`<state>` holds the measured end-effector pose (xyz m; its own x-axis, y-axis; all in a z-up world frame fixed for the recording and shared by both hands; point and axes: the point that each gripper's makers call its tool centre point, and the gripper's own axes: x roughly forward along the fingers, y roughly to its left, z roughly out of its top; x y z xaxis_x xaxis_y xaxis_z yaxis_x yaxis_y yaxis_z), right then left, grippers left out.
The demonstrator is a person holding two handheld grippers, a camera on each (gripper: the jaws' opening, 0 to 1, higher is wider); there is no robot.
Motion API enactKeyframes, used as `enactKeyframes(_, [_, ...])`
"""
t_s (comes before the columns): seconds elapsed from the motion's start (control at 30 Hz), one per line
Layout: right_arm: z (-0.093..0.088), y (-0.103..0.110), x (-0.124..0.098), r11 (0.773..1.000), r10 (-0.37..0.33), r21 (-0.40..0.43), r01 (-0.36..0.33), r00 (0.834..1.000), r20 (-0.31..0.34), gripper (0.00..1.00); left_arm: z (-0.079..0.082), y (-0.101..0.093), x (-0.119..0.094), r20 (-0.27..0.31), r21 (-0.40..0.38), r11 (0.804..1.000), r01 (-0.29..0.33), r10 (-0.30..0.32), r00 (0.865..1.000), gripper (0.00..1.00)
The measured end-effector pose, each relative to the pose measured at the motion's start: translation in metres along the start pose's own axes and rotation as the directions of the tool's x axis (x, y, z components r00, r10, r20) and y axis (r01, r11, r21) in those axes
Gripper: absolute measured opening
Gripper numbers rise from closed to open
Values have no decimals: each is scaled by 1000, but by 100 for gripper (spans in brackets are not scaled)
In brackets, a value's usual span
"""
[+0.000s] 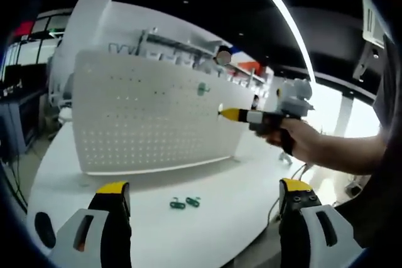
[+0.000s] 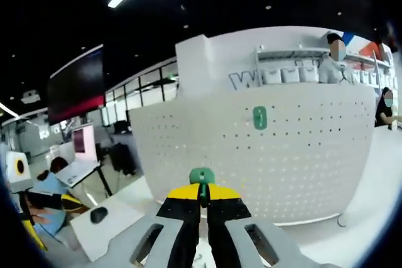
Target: Insert the hook assembly into the mounting plate slot until the hook locks in place.
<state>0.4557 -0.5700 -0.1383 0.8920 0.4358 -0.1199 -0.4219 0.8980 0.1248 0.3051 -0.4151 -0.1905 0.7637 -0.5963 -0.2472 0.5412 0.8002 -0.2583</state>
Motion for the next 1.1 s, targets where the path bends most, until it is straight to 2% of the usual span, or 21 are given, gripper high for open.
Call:
enactKeyframes(0.13, [9,-17,8,999,-36,-12,36,999,18,0,0,2,2,11,-42,999,-5,6,1000,100])
enactKeyframes(0.33, [16,-37,23,995,-84,-51,86,996,37,0,-3,3,11,-3,-41,999,-6,6,1000,100])
enactKeyframes(0.53, [12,-62,40,992,-127,-24,128,991,31,0,-1,0,15,-6,-17,1000,-6,6,1000,100])
enactKeyframes(0.67, [15,-77,47,988,-154,-16,154,987,39,0,0,3,15,-2,-17,1000,-17,17,1000,100])
enactKeyframes(0.87, [38,-101,58,979,-201,25,200,975,92,1,-2,8,15,-2,-44,999,-31,31,1000,100])
enactKeyframes(0.93, [45,-107,61,976,-215,13,215,971,107,1,-2,9,14,-1,-43,998,-35,35,999,100])
enactKeyframes(1.1, [53,-115,69,972,-233,12,233,965,122,1,-1,12,11,-2,-40,998,-48,48,999,100])
